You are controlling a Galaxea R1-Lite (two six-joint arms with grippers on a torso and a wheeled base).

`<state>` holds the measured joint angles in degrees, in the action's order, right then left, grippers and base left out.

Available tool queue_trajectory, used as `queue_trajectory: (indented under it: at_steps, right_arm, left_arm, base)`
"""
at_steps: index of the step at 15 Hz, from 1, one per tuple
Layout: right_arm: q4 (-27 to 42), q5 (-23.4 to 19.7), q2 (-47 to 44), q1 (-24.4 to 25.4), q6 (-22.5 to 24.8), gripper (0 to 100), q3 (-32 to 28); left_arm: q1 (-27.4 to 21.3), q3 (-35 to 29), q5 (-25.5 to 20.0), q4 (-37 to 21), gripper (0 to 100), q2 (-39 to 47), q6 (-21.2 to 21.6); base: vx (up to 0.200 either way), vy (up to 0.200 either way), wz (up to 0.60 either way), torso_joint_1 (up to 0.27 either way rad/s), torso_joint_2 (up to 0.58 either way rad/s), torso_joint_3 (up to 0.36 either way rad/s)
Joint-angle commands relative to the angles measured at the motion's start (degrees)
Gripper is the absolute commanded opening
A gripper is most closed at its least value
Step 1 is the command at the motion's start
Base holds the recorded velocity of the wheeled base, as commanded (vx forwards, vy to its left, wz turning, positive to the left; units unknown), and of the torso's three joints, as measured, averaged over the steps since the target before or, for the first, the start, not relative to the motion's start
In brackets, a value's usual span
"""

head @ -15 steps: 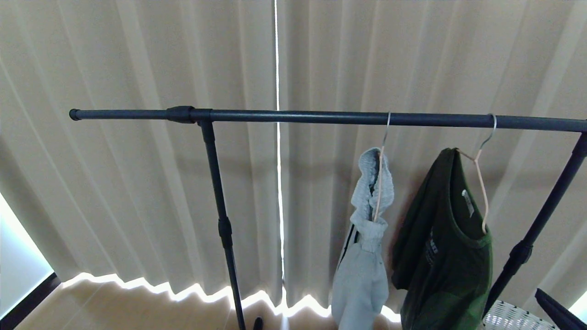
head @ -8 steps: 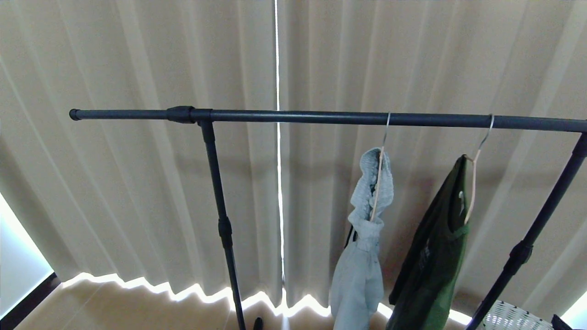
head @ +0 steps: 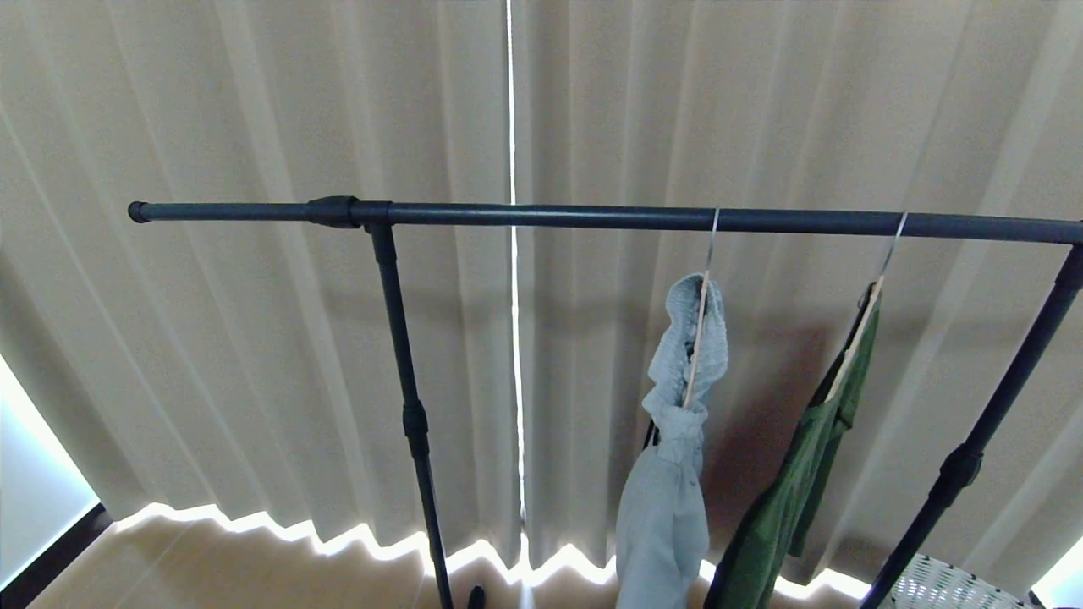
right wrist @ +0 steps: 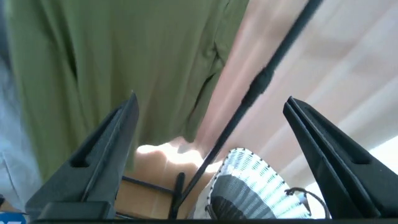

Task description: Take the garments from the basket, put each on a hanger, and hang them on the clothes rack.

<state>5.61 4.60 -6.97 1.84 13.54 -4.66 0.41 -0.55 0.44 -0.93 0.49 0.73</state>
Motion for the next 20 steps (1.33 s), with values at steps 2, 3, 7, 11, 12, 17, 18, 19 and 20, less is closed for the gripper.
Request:
queue_trajectory:
  at_steps: [2, 3, 7, 11, 12, 17, 18, 19, 20]
  right_arm:
    - [1.4, -0.4, 6.9, -1.8, -5.1, 100, 0.0]
    - [1.2, -0.5, 6.9, -1.8, -7.7, 100, 1.1]
    - [-4.5, -0.9, 6.9, -1.8, -13.2, 100, 4.1]
    - [-4.6, -1.9, 6.9, -1.8, -13.5, 100, 4.1]
    - [-4.6, -2.3, 6.9, -1.8, -13.7, 100, 4.1]
    - [-4.6, -2.0, 6.9, -1.8, -13.7, 100, 4.2]
    - [-4.6, -2.0, 6.9, -1.8, -13.6, 100, 4.1]
    - [-4.6, -2.0, 6.8, -1.8, -13.5, 100, 4.2]
    - [-4.6, -2.0, 6.9, -1.8, -13.5, 100, 4.2]
  left_arm:
    - [0.0, 0.1, -3.8, 0.0, 100, -0.5, 1.6]
    - [0.0, 0.1, -3.9, 0.0, 100, -0.5, 1.6]
    - [-0.1, 0.2, -3.5, 0.0, 100, -0.5, 1.2]
    - [-0.1, 0.2, -3.5, 0.0, 100, -0.5, 1.2]
    - [-0.1, 0.2, -3.5, 0.0, 100, -0.5, 1.2]
    - [-0.1, 0.2, -3.5, 0.0, 100, -0.5, 1.2]
    - [-0.1, 0.2, -3.5, 0.0, 100, -0.5, 1.2]
    - [-0.1, 0.2, -3.5, 0.0, 100, -0.5, 1.2]
    - [-0.1, 0.2, -3.5, 0.0, 100, -0.5, 1.2]
  base:
    - [0.000, 0.000, 0.00, 0.000, 0.00, 0.000]
    - [0.000, 0.000, 0.00, 0.000, 0.00, 0.000]
    - [0.000, 0.000, 0.00, 0.000, 0.00, 0.000]
    - [0.000, 0.000, 0.00, 0.000, 0.00, 0.000]
    - [0.000, 0.000, 0.00, 0.000, 0.00, 0.000]
    - [0.000, 0.000, 0.00, 0.000, 0.00, 0.000]
    - [0.000, 0.000, 0.00, 0.000, 0.00, 0.000]
    - [0.000, 0.000, 0.00, 0.000, 0.00, 0.000]
    - [0.000, 0.000, 0.00, 0.000, 0.00, 0.000]
